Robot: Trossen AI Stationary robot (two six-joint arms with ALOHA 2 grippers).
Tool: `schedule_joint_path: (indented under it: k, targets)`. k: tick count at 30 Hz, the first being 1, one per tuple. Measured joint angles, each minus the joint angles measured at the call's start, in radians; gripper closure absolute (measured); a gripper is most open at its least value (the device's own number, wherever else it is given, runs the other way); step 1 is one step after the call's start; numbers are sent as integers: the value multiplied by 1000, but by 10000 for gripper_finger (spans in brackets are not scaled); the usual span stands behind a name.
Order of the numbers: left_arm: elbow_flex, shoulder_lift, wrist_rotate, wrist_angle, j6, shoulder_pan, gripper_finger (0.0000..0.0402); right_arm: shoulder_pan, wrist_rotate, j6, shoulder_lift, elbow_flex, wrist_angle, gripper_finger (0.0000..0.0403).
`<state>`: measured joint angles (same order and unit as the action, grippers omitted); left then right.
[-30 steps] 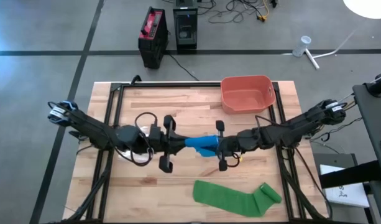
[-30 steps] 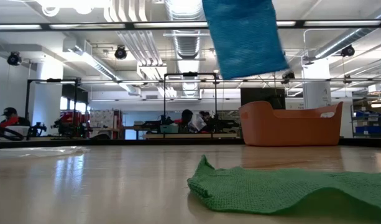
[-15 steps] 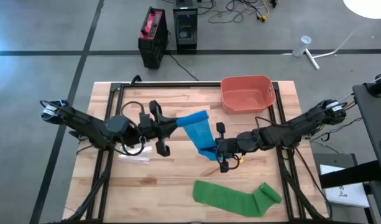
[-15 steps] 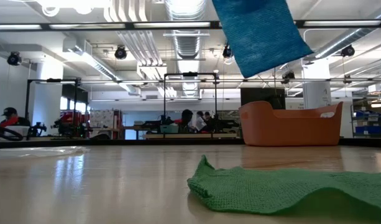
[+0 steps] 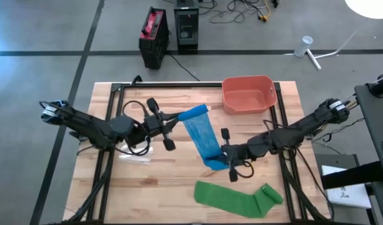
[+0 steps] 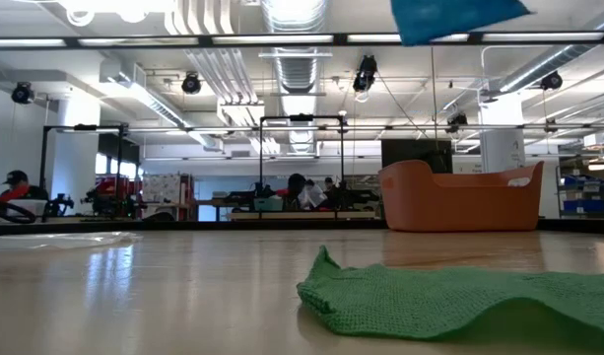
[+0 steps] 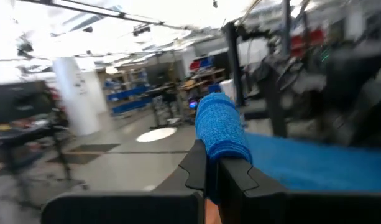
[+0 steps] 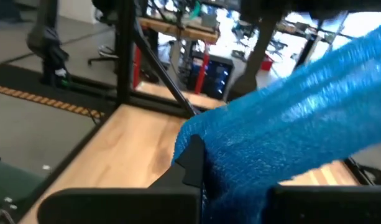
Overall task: Roll bandage
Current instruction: Roll the blue bandage
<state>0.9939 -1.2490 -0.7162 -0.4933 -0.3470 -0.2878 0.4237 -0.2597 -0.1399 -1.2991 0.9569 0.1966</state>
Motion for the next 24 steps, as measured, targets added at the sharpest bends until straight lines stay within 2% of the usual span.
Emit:
schedule_joint_path:
  k: [11,24]
  targets:
    - [-2,-97,-109,13,-155,1,400,6,33,-16,-6,134,-39,403]
    - [0,-218,-79,5,-183,-5,401,-25,3,-16,-6,273,-97,403]
